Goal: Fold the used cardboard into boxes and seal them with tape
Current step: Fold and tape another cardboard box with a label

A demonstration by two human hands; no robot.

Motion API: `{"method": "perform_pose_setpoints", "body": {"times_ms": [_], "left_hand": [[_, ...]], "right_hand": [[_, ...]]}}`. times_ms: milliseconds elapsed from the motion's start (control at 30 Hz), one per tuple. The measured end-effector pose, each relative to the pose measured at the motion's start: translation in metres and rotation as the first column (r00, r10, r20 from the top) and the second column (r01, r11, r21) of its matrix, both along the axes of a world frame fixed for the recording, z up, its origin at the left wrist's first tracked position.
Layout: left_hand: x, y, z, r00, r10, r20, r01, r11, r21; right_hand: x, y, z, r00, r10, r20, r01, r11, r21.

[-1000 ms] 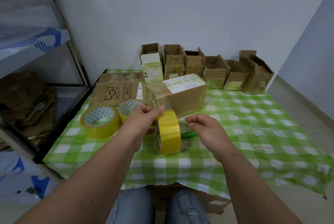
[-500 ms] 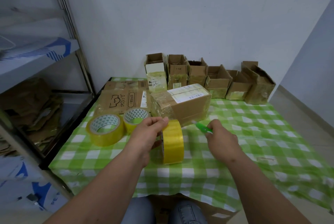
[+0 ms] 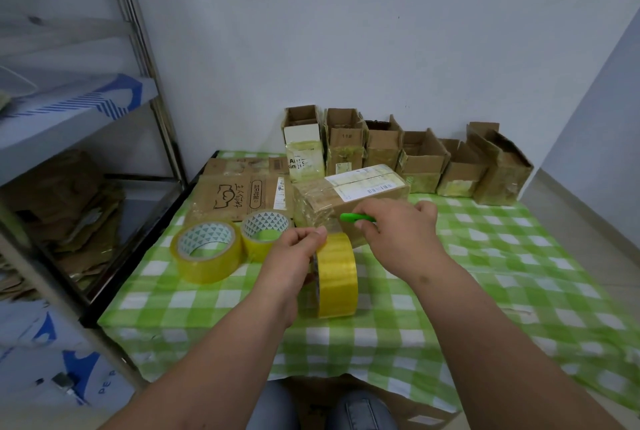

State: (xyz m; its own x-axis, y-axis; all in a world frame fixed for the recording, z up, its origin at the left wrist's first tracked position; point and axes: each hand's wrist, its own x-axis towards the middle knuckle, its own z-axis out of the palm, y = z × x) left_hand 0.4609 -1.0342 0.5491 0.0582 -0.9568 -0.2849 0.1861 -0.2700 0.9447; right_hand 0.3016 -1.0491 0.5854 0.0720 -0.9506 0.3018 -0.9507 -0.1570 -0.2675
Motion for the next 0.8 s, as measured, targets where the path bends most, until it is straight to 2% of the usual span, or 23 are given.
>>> {"method": "perform_pose_setpoints", "body": {"times_ms": [233,467,800], "left_hand": [[-0.001,0.002,0.000,1.000,0.005,-0.005,-0.005,1.000,-0.012],[-0.002,0.003,0.002,1.000,0.004,-0.011,-0.004,1.000,-0.021],[-0.001,-0.002,-0.002,1.000,0.025,0.002,-0.025,1.000,0.003]], "right_hand": [[0.008,-0.009,0.007,0.966,0.062,-0.252,-0.068,0.998,-0.017],[0.017,-0.017,0.006,0.939,0.128,-0.320,-0.128,0.992,0.020],[0.022,-0.023,0.008,0.897,0.175,-0.407,-0.201,0.979,-0.021]]}}
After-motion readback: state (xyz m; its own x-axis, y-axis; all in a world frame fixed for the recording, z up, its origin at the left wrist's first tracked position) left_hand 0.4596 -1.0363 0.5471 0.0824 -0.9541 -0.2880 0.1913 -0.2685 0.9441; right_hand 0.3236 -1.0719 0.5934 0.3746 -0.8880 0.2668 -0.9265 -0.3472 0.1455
